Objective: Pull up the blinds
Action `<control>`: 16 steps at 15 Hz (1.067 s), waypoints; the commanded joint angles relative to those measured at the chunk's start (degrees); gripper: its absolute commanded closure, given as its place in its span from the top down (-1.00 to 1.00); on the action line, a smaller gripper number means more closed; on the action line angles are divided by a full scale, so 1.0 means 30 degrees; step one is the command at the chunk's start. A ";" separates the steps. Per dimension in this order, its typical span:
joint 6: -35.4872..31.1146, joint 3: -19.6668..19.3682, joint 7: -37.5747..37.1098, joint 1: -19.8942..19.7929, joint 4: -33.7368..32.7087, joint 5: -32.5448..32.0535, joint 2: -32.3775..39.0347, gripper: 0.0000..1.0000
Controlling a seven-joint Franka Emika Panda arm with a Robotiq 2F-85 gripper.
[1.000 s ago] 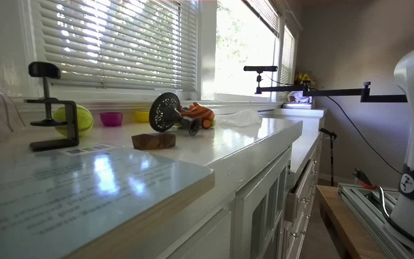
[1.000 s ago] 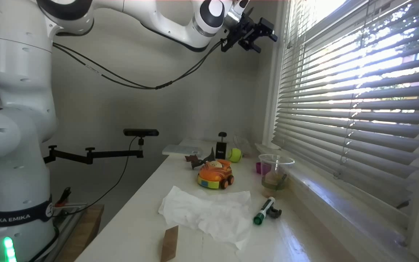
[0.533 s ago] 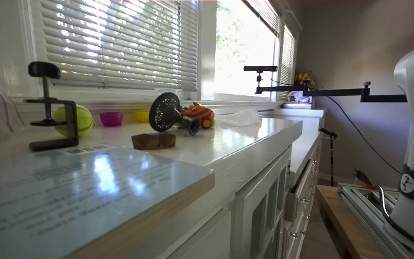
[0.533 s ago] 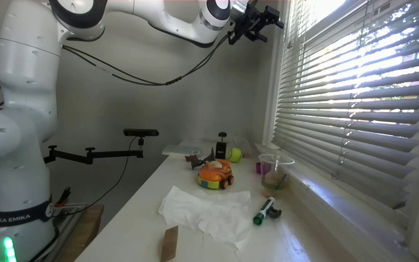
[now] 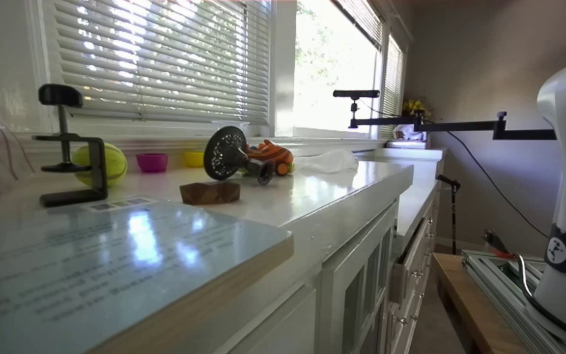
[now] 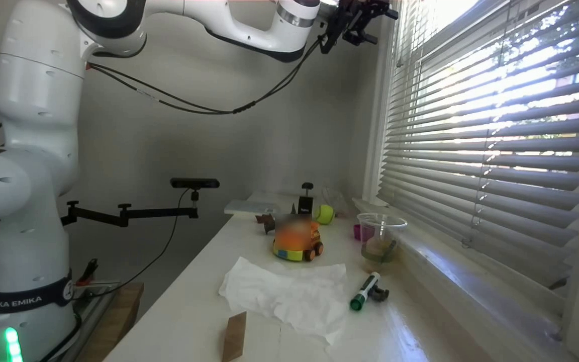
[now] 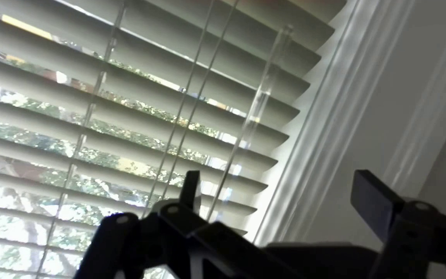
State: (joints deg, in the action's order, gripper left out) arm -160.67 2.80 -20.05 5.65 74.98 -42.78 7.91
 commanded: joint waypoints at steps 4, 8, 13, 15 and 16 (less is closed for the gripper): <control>0.1889 -0.1458 -0.8829 0.0792 -0.0530 -0.4243 -0.0605 1.00; 0.2081 -0.1359 -1.3086 0.0888 -0.0096 -0.5745 -0.0677 1.00; 0.1517 -0.1210 -1.4663 0.0894 0.0285 -0.5529 -0.0697 1.00; 0.1092 -0.1029 -1.4005 0.0864 0.0481 -0.5038 -0.0795 1.00; 0.0901 -0.0952 -1.3721 0.0835 0.0477 -0.4783 -0.0807 1.00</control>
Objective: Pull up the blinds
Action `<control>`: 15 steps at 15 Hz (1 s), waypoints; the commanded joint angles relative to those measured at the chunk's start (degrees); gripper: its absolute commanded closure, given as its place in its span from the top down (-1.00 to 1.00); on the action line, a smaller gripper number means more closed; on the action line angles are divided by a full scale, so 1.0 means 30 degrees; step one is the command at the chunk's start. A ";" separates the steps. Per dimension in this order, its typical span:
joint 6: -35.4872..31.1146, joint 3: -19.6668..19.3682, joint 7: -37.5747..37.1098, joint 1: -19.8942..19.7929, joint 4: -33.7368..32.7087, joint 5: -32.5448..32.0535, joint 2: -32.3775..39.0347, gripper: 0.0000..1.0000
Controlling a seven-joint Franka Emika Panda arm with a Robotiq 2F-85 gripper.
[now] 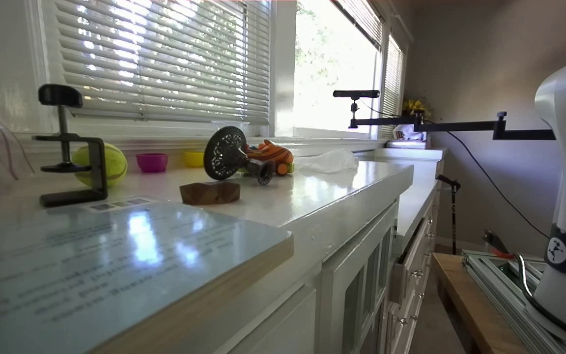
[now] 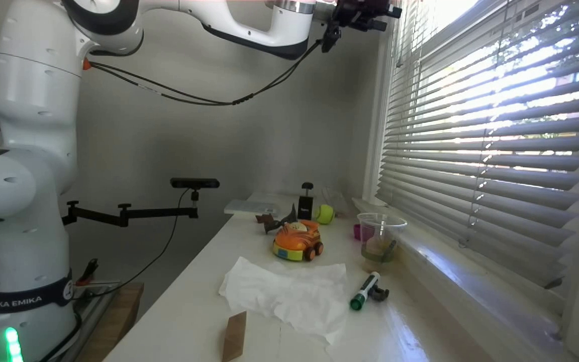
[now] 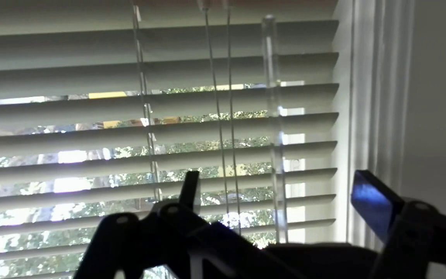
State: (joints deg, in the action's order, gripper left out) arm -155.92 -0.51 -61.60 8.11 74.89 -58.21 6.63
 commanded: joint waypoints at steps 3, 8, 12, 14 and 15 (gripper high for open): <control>-0.0341 0.0162 0.0004 0.0028 0.0006 0.0067 -0.0001 1.00; -0.0383 0.0136 0.0385 -0.0086 0.0112 0.0240 -0.0112 1.00; -0.0104 0.0300 0.0688 0.0042 -0.0067 0.0378 -0.0271 1.00; 0.0079 0.0401 0.0747 0.0186 -0.0170 0.0346 -0.0448 1.00; 0.0229 0.0433 0.0750 0.0264 -0.0089 0.0232 -0.0648 1.00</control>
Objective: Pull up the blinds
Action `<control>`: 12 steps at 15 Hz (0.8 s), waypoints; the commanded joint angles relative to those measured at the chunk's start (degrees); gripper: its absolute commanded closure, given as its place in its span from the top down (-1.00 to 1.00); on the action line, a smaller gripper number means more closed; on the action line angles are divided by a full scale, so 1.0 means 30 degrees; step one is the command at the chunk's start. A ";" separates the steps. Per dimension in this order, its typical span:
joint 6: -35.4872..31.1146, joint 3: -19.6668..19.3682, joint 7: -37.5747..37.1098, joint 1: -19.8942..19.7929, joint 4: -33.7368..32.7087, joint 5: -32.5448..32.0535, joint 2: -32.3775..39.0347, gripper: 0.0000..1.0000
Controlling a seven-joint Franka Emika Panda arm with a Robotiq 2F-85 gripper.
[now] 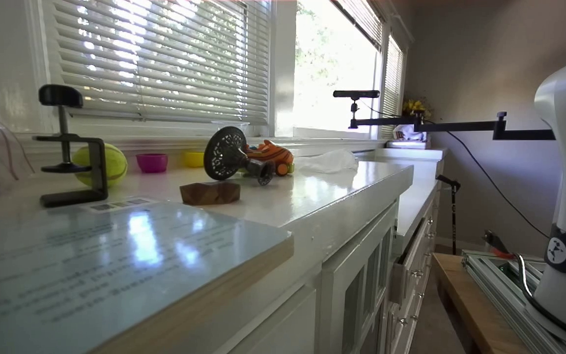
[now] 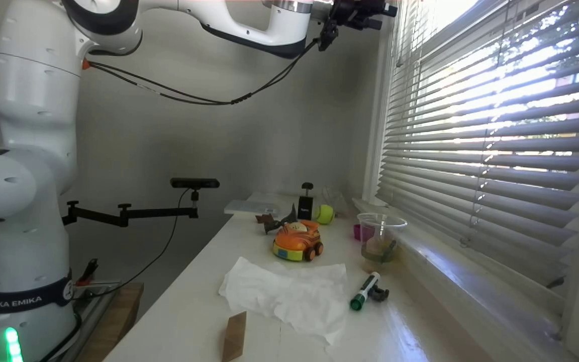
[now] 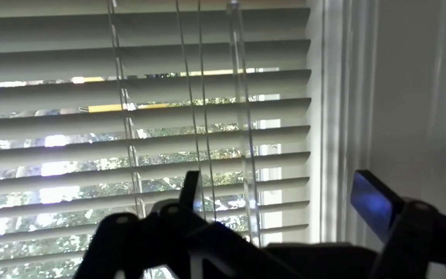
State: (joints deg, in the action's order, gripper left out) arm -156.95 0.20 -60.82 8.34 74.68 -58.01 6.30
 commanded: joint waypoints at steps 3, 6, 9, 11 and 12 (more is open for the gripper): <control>0.1269 0.0269 0.0578 0.0280 0.0189 -0.0083 -0.1142 1.00; 0.2252 0.0287 0.0528 0.0320 0.0259 -0.0487 -0.1741 1.00; 0.3103 0.0263 0.0243 0.0282 0.0532 -0.0791 -0.2301 1.00; 0.3483 0.0227 0.0334 0.0205 0.0567 -0.0637 -0.2450 1.00; 0.3590 0.0190 0.0389 0.0157 0.0549 -0.0514 -0.2465 1.00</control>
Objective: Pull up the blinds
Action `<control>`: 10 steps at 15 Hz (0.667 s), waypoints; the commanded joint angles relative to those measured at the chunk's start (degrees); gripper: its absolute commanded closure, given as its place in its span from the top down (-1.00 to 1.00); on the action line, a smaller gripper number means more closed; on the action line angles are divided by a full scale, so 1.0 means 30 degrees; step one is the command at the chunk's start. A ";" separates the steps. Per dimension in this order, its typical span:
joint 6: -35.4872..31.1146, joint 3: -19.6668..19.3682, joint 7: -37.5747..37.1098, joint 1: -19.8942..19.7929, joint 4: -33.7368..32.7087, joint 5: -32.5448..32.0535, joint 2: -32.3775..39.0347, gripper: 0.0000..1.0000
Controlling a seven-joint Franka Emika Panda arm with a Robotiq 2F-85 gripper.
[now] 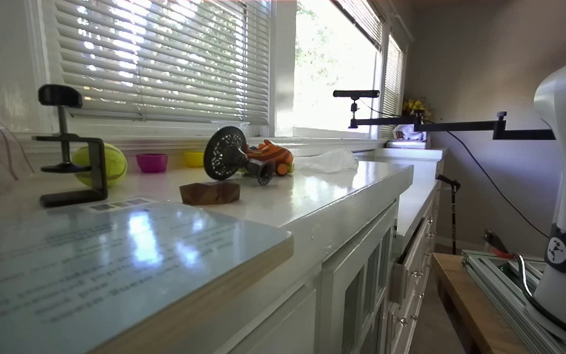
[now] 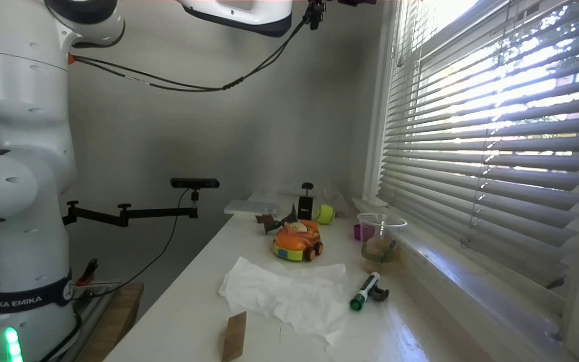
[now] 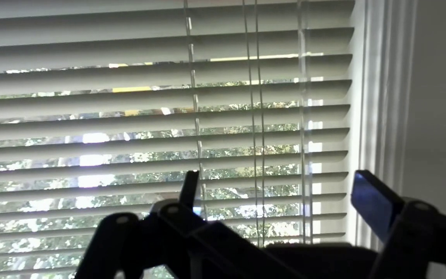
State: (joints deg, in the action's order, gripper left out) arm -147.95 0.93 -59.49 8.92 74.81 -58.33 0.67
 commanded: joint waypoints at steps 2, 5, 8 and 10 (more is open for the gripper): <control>0.0496 -0.0227 -0.0034 -0.0207 0.0563 -0.0188 -0.0525 1.00; 0.0025 -0.0590 0.0138 -0.0560 0.0648 0.0209 -0.0250 1.00; -0.0587 -0.0907 0.0428 -0.0791 0.0551 0.0843 0.0388 1.00; -0.1027 -0.0970 0.0665 -0.0901 0.0388 0.1165 0.0883 1.00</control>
State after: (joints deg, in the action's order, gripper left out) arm -148.37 -1.60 -59.49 6.84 76.47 -57.56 1.71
